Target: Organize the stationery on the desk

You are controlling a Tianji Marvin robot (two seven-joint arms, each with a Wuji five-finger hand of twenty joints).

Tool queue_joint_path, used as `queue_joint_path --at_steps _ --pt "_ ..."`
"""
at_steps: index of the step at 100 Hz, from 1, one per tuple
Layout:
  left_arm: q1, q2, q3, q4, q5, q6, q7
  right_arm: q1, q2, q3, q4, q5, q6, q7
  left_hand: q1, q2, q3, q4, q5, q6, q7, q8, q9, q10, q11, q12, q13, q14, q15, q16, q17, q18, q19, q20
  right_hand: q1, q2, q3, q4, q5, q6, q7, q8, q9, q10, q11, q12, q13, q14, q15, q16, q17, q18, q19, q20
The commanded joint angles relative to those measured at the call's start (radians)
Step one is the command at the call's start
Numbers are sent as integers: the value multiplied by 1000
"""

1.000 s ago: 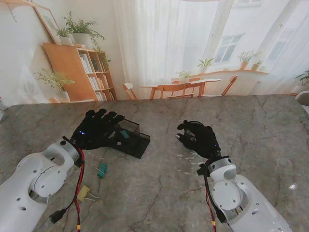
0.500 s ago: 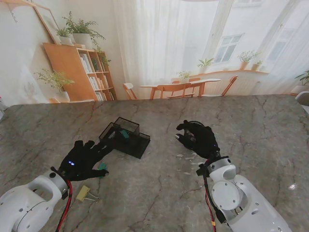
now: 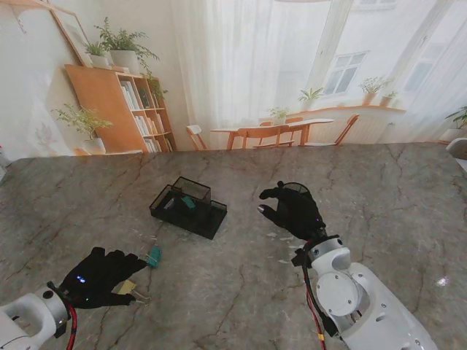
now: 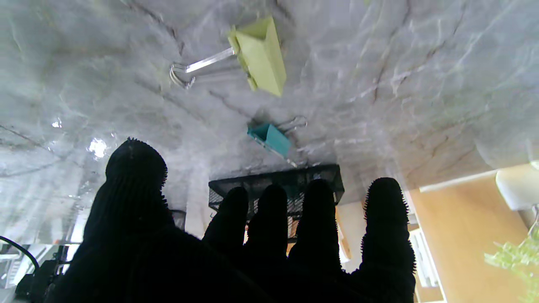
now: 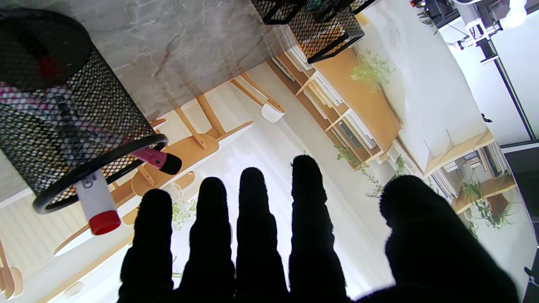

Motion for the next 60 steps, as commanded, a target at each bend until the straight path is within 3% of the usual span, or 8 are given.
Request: queue_joint_path --at_steps 1,20,45,60 --pt "28 3 -11 23 -20 -1 -3 3 0 -6 3 1 -4 18 1 10 -9 -36 -27 24 -33 -10 -35 -12 -20 -13 -15 -18 -34 -23 -24 -13 -46 -28 1 32 -14 6 18 1 3 21 4 4 11 15 -13 -12 -1 12 -7 -11 10 15" --pt "72 1 -47 37 -62 -23 -16 9 2 -15 6 -1 -3 29 -2 -28 -6 -33 -43 5 -42 -25 -53 -28 -24 -26 -28 -26 -44 -45 -34 -7 -101 -44 2 33 -15 6 16 1 2 21 3 4 12 15 -15 -12 -1 13 -8 -11 11 15" --pt "69 7 -48 84 25 -38 21 14 4 -21 9 -7 -6 35 51 -95 4 -27 -67 1 -49 -35 -74 -44 -25 -30 -12 -23 -24 -38 7 -2 -84 -28 2 35 -16 7 17 2 4 22 3 4 13 16 -16 -12 1 13 -9 -11 12 15" --pt "37 12 -26 136 74 -37 88 16 5 -25 11 -7 -8 40 86 -111 9 -30 -90 -4 -50 -36 -105 -49 -29 -28 -1 -29 -5 -19 34 -13 -34 -13 2 37 -16 7 16 3 3 22 2 5 13 16 -17 -13 2 13 -10 -13 12 15"
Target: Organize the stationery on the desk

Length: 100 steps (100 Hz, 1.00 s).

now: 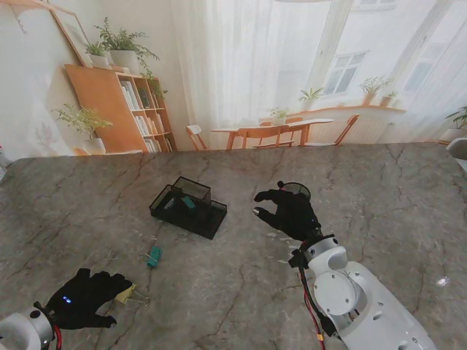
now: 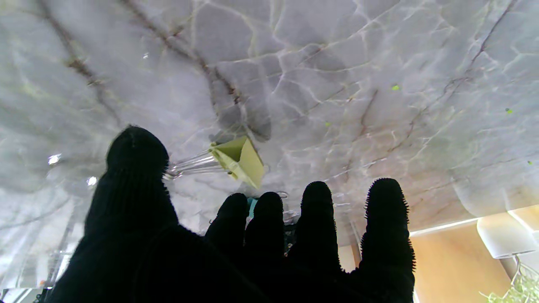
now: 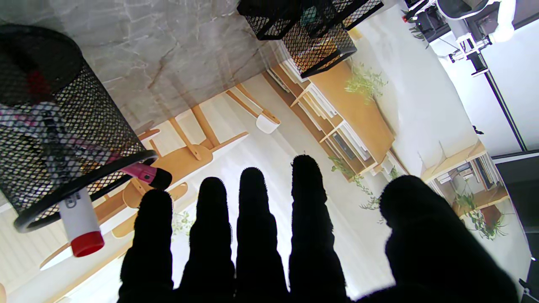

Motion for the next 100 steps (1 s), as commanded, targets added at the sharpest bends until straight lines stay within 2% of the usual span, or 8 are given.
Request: queue_joint_path --at_steps 1,9,27,39,58,78,94,100 --pt "-16 3 15 31 1 1 22 2 2 -3 5 -1 -7 16 50 -25 16 -30 -51 -4 -12 -9 -49 -8 -11 -11 0 -13 19 16 11 -11 29 12 2 36 -16 7 16 2 4 22 2 4 13 16 -16 -14 3 13 -10 -12 12 15" --pt "-35 4 32 55 3 13 47 3 3 -6 6 -1 -7 19 68 -33 19 -30 -67 -13 -15 -8 -67 -8 -13 -11 -3 -17 25 22 10 -20 43 12 2 36 -16 7 15 2 3 23 2 4 13 17 -17 -13 3 13 -9 -12 13 16" --pt "-70 7 61 90 2 22 57 7 3 -11 6 2 -3 25 92 -43 20 -31 -75 -44 -11 -1 -69 -13 -8 -8 9 -23 37 36 23 -32 74 8 3 36 -17 7 15 4 4 23 2 4 13 17 -18 -13 4 14 -11 -13 13 16" --pt "-91 10 78 110 -1 23 51 10 3 -14 7 4 -2 29 122 -53 20 -32 -49 -80 8 16 -24 -29 6 1 53 -40 60 58 58 -53 124 11 2 37 -17 7 17 4 5 24 1 5 13 17 -19 -12 4 14 -11 -12 14 16" --pt "-119 15 101 140 -4 29 32 12 3 -17 7 4 1 30 196 -77 26 -30 3 -137 64 95 54 -52 32 39 134 -71 108 131 128 -112 213 34 3 37 -18 7 15 4 4 24 1 4 13 18 -18 -14 5 14 -11 -14 14 16" --pt "-132 19 119 170 20 39 46 13 3 -18 7 3 4 30 284 -91 31 -27 72 -191 155 229 171 -90 98 133 218 -112 203 267 221 -183 334 94 3 38 -18 8 15 3 4 24 2 4 14 18 -19 -13 6 14 -11 -13 15 16" --pt "-146 21 136 199 29 46 83 13 3 -18 6 2 4 29 363 -92 38 -26 133 -213 368 384 283 -107 247 293 300 -146 331 395 331 -271 451 117 4 39 -18 8 17 4 5 25 2 4 14 19 -20 -13 7 14 -11 -14 15 16" --pt "-151 22 142 207 32 47 88 12 3 -17 5 1 4 28 400 -106 50 -26 139 -215 442 400 296 -108 291 322 313 -151 371 434 361 -301 469 109 4 40 -18 8 18 6 5 26 2 6 14 19 -19 -14 8 14 -11 -14 16 16"
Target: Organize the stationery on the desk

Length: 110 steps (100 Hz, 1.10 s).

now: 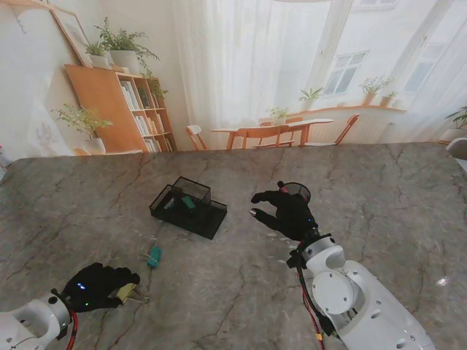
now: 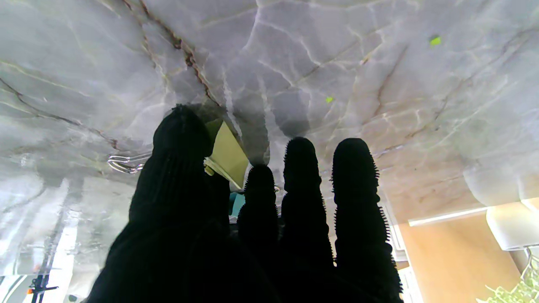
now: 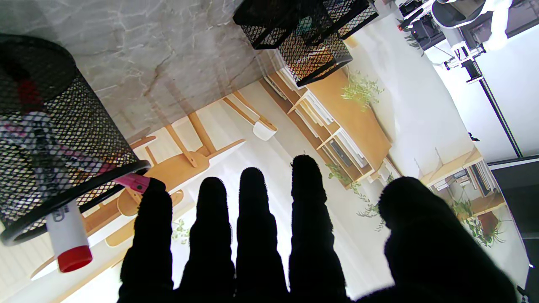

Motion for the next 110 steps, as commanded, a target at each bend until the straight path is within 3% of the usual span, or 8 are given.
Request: queue_joint_path --at_steps 1,13,21,27,32,47,80,110 --pt "8 2 13 45 11 3 -23 -1 0 0 0 0 2 11 147 -26 75 -18 63 -36 154 52 107 -36 192 74 47 -41 59 42 31 -44 52 22 4 28 -18 8 16 4 5 25 2 6 14 18 -19 -14 6 14 -11 -14 16 16" --pt "4 5 19 52 25 3 -31 -3 0 1 -2 -1 3 9 199 -88 118 -28 53 -39 205 -16 105 -30 222 104 76 -31 17 168 53 -59 47 -2 4 29 -18 8 20 4 7 26 5 4 16 19 -19 -13 8 14 -10 -14 17 16" --pt "1 5 24 60 25 7 -26 -4 0 2 -4 -1 3 9 217 -112 143 -38 79 -38 268 -1 198 -34 174 308 130 -27 17 203 91 -81 69 -6 4 29 -18 8 17 3 5 26 4 6 15 19 -18 -13 8 14 -11 -14 17 16" --pt "-3 5 28 69 23 7 -9 -5 0 2 -4 -2 3 9 227 -141 157 -43 115 -42 311 36 302 -40 93 400 172 -23 47 218 127 -105 100 -7 5 29 -19 8 17 3 5 26 4 4 15 19 -19 -13 9 14 -10 -13 18 16" --pt "-7 5 30 77 20 4 10 -5 0 3 -5 -2 3 9 228 -139 168 -42 160 -46 386 36 373 -50 92 431 209 -17 106 219 162 -125 131 -7 4 29 -19 8 19 2 6 26 5 4 16 19 -18 -12 9 14 -10 -14 18 16" --pt "-14 3 30 90 5 -11 52 -5 1 2 -6 -2 3 10 228 -120 147 -27 215 -43 490 -66 447 -27 107 405 244 -2 217 158 217 -131 182 -11 4 29 -19 8 19 5 6 26 5 5 16 19 -19 -13 10 14 -10 -13 19 16" --pt "-12 -11 1 52 -48 -41 95 -6 0 3 -6 0 1 10 196 -152 209 -2 219 10 555 -90 476 22 136 403 278 14 288 144 290 -134 208 -17 4 31 -20 8 21 4 7 27 5 5 16 20 -18 -13 11 14 -10 -13 20 16" --pt "-25 -20 -34 -4 -79 -92 102 -10 -1 7 -10 -2 3 2 173 -167 257 -11 220 15 576 -112 481 31 144 395 286 15 298 137 306 -138 208 -11 4 30 -20 8 21 4 7 27 6 6 16 20 -17 -12 11 14 -10 -13 20 15"
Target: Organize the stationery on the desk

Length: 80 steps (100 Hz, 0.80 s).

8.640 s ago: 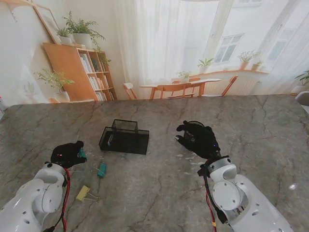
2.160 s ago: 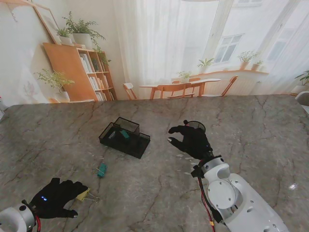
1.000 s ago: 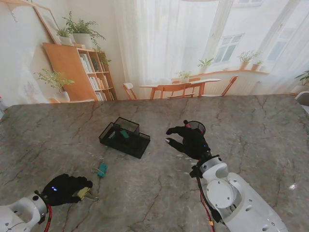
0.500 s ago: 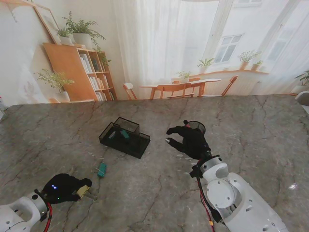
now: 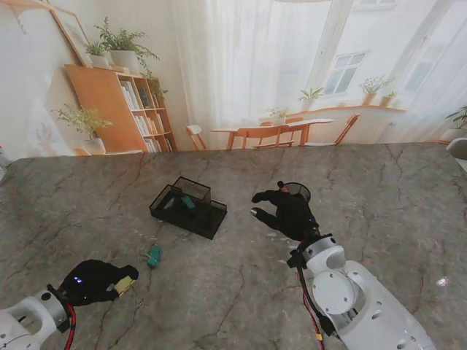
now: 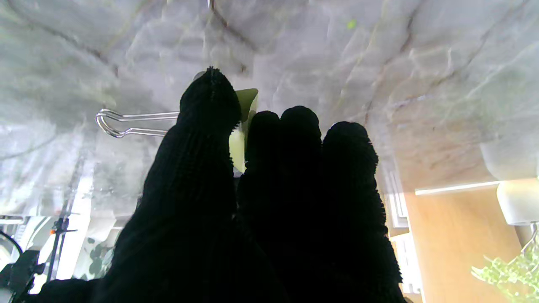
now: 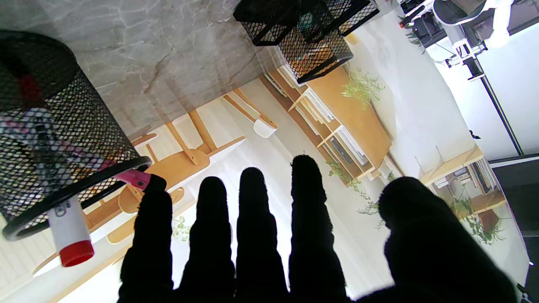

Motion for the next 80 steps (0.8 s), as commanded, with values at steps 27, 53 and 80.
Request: queue_joint_path --at_steps 27,53,80 --pt "-93 -6 -10 -54 -77 -64 -51 -11 -2 9 -9 -1 3 3 87 71 146 -7 128 8 273 54 33 -7 14 -10 14 13 26 -10 37 -50 41 -6 4 31 -20 9 20 0 6 26 7 4 16 19 -17 -12 2 14 -9 -13 19 15" --pt "-307 -2 80 16 -195 -78 -140 -16 -3 16 -13 1 1 -4 88 71 147 -8 128 9 274 51 31 -4 13 -10 13 13 26 -9 38 -49 39 -2 4 29 -20 8 20 1 6 26 6 4 16 19 -17 -12 2 14 -9 -13 19 15" --pt "-543 -2 262 156 -313 4 -200 -23 -4 25 -15 3 -1 -11 91 72 147 -8 126 10 277 46 28 -1 12 -9 9 16 24 -6 38 -48 33 2 4 30 -20 8 21 2 6 26 6 7 15 19 -17 -13 2 14 -9 -13 18 14"
